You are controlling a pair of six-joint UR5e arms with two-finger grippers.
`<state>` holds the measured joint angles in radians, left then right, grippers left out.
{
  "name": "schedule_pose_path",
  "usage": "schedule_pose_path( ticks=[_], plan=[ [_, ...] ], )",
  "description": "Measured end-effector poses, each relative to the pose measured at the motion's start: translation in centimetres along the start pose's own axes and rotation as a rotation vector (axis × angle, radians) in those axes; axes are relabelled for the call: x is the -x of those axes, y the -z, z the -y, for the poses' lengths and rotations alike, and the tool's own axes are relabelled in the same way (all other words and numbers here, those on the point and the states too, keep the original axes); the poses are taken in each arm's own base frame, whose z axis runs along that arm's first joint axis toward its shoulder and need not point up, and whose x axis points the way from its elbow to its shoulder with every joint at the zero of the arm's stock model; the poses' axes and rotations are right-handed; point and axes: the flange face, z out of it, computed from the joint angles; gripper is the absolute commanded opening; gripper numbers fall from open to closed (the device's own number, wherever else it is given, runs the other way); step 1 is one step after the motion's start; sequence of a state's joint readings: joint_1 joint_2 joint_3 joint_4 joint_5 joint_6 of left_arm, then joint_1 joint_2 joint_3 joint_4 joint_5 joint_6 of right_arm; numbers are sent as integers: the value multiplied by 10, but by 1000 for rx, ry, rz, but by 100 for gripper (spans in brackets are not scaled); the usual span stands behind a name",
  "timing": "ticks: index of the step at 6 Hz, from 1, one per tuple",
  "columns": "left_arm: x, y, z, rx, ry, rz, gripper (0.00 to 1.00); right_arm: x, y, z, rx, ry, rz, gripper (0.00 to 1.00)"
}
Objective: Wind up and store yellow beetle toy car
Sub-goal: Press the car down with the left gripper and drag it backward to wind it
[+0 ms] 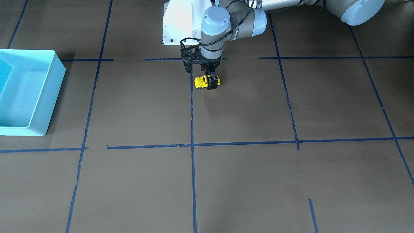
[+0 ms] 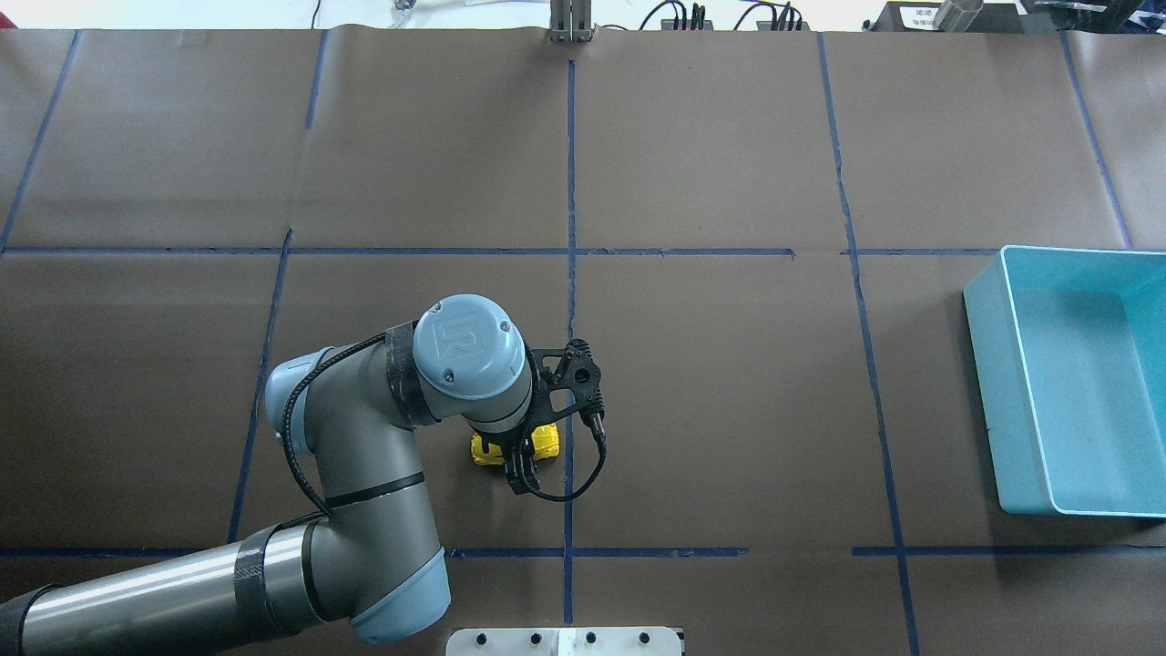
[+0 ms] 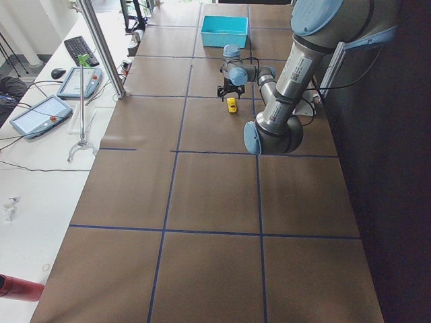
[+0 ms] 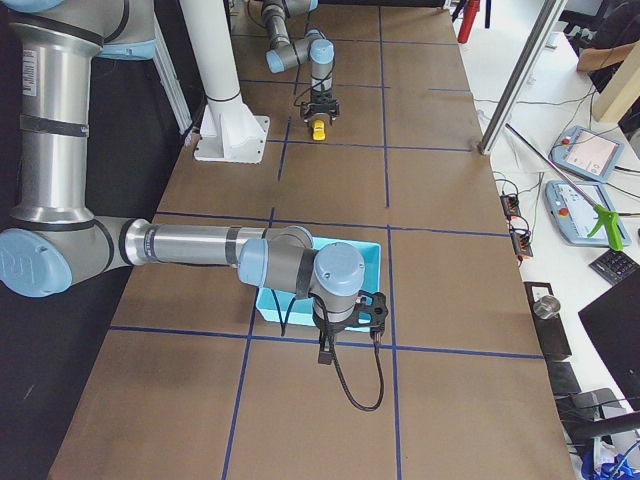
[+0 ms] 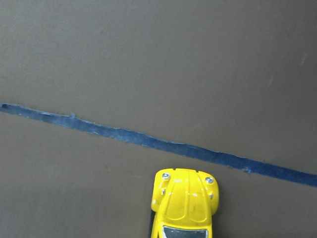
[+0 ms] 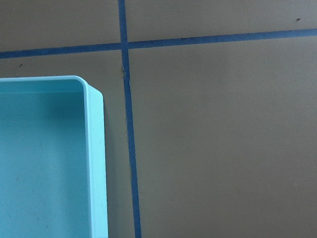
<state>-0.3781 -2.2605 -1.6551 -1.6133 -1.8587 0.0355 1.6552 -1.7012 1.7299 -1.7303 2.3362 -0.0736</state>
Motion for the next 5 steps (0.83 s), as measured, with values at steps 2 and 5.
schedule_pose_path(
  ticks=[2, 5],
  plan=[
    [-4, -10, 4, -8, -12, 20, 100, 0, 0, 0, -1, 1, 0, 100],
    [-10, -20, 10, -10, -22, 16, 97, 1, 1, 1, -1, 1, 0, 100]
  ],
)
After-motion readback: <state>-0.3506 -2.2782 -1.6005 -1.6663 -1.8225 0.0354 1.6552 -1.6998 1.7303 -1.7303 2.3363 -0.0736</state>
